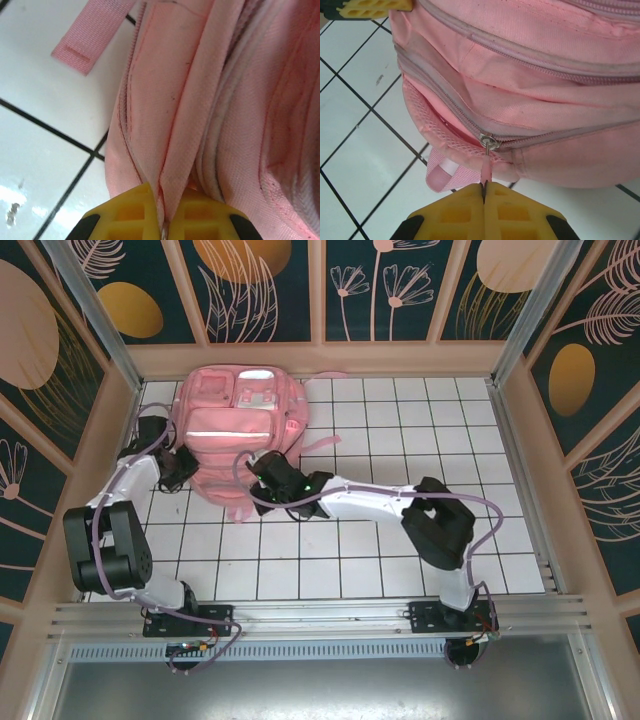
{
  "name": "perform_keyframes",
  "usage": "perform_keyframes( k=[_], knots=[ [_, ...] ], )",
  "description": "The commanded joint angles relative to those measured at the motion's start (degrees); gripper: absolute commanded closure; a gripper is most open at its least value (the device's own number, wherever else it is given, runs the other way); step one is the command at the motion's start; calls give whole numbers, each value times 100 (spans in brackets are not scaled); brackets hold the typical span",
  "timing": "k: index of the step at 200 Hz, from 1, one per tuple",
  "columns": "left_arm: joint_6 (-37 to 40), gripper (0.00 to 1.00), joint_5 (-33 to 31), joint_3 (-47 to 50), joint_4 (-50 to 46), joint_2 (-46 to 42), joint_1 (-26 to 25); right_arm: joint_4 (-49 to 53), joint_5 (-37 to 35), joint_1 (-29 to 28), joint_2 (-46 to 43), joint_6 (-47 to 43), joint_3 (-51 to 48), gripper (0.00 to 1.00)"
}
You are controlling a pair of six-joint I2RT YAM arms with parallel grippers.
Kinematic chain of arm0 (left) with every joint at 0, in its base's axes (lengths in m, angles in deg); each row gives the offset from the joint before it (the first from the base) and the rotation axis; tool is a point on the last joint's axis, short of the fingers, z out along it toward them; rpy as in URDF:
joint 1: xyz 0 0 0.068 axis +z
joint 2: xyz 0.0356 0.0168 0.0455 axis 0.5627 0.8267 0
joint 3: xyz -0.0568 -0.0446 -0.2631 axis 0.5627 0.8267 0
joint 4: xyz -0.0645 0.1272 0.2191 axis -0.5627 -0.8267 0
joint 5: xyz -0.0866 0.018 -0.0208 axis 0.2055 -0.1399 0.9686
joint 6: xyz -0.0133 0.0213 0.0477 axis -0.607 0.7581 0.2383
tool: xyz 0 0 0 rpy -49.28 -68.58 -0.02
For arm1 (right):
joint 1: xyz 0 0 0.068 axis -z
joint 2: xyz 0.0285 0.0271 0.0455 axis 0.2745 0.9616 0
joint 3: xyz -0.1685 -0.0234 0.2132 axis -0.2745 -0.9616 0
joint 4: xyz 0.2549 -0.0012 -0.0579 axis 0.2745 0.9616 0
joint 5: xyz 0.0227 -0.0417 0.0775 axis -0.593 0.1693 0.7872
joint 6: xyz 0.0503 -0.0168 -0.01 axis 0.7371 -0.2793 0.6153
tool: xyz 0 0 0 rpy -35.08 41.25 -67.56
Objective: Pack the student bag
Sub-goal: Zip the student bag at the top-center of the table.
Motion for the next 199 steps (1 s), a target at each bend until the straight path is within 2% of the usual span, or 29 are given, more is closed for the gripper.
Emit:
perform_keyframes(
  k=[1, 8, 26, 39, 63, 102, 144, 174, 199],
  knots=[
    [-4, 80, 105, -260, 507, -100, 122, 307, 177, -7, 254, -79, 287, 100],
    [-46, 75, 182, -216, 491, -181, 120, 291, 187, 20, 289, -51, 257, 100],
    [-176, 53, 333, -41, 438, -415, 122, 224, 210, 80, 305, 32, 131, 100],
    [-298, 46, 486, 155, 404, -627, 122, 162, 242, 113, 304, 56, 53, 100],
    [-582, 46, 765, 591, 339, -1083, 118, 131, 222, 160, 370, 69, 49, 100],
    [-1528, 47, 1543, 1586, 928, -1755, -147, 88, 221, 196, 480, 69, 80, 100],
    [-2151, 48, 1516, 2126, 1606, -1670, -862, 7, 473, 301, 620, 84, 160, 100],
    [-2145, 49, 1435, 2195, 1789, -1436, -932, 39, 547, 324, 780, 87, 271, 99],
    [-2107, 51, 1395, 2141, 1873, -1291, -932, 6, 604, 354, 893, 156, 339, 90]
  ],
)
